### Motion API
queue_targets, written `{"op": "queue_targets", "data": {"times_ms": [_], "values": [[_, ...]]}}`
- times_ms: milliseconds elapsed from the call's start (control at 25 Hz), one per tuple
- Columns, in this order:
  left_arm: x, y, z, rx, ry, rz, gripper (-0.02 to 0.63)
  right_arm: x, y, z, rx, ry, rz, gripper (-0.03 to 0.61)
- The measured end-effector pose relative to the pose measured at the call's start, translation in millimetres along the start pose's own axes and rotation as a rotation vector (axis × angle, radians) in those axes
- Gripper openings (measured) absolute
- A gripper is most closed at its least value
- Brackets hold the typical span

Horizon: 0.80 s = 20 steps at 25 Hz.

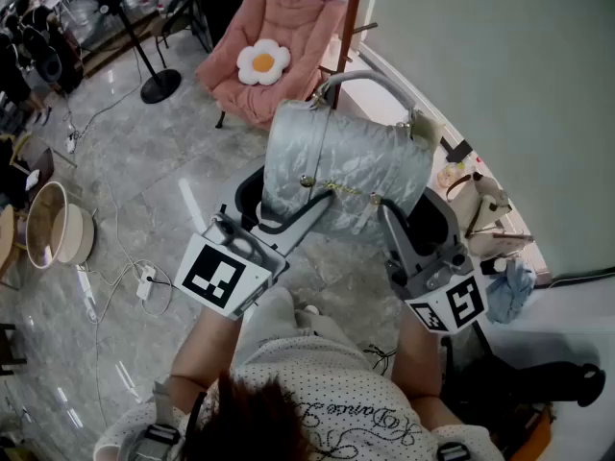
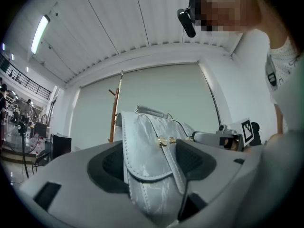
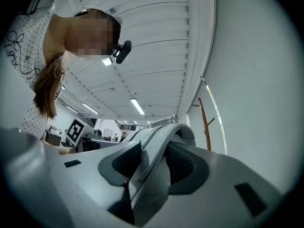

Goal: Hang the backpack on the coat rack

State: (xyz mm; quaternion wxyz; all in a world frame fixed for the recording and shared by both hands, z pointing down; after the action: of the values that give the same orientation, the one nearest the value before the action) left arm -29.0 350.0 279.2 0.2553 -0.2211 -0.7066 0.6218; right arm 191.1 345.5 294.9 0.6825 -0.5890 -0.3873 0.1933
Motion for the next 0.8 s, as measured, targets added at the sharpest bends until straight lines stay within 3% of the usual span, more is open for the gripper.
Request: {"op": "queue_targets", "data": {"times_ms": [800], "values": [[3,18,-10,-0.031,0.006,-0.019,0.298,4,15,0,-0.034,0.026,-0.050,0.167]]}}
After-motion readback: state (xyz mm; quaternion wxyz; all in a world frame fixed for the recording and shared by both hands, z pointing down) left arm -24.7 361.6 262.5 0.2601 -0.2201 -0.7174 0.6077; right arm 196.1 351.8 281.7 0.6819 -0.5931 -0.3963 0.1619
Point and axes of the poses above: the fingertips, and each gripper's own axes: x backward along the fingers, z to its left, y out of its top, the point moved 8 cm from there along x, backward along the fingers, and after that the axes turned 13 degrees about -y, right-handed, at the moved point
